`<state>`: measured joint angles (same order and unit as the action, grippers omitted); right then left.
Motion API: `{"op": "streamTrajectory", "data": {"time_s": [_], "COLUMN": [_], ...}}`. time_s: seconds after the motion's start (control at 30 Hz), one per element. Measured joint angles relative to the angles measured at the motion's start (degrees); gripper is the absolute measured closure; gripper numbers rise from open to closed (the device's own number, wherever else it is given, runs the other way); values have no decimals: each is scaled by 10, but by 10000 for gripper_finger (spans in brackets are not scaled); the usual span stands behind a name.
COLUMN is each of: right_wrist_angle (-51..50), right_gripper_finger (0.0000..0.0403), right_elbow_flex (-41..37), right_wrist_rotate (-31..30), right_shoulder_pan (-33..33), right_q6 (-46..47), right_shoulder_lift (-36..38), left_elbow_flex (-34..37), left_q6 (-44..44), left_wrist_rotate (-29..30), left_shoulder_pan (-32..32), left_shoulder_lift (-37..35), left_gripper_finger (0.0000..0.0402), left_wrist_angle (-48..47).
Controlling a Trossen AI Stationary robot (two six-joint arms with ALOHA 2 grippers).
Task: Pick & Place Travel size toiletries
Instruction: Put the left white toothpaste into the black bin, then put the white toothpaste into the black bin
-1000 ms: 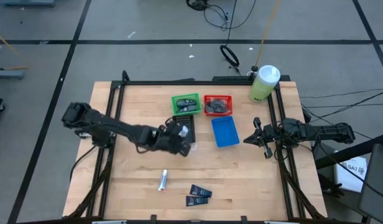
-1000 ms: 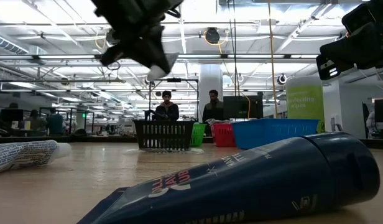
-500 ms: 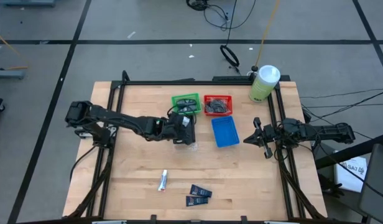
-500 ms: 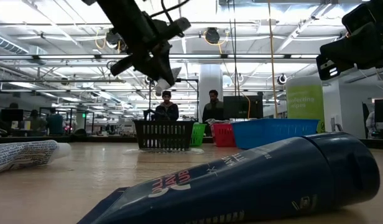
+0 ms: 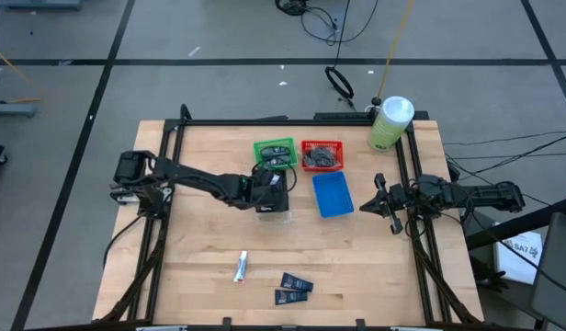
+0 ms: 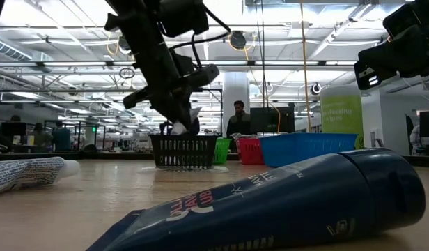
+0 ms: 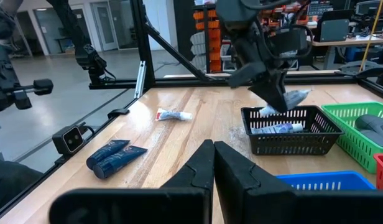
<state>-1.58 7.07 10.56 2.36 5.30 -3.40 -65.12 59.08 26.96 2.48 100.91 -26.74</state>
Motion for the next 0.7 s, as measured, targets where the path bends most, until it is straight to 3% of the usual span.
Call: {"op": "streamTrajectory", "data": {"time_s": [0.13, 0.53, 0.7], "right_wrist_angle": [0, 0, 0], "right_gripper_finger": [399, 399, 399], "right_elbow_flex": [0, 0, 0], "right_wrist_rotate": [0, 0, 0], "right_shoulder_pan": [0, 0, 0], "right_q6": [0, 0, 0], "right_shoulder_lift": [0, 0, 0], "left_elbow_flex": [0, 0, 0], "left_q6": [2, -3, -56], "left_wrist_rotate": [0, -37, -89], "left_shoulder_pan": [-6, -7, -13], "left_shoulder_lift": [1, 1, -7], "left_gripper_finger": [392, 309, 275], "left_wrist_angle": [1, 7, 9]}}
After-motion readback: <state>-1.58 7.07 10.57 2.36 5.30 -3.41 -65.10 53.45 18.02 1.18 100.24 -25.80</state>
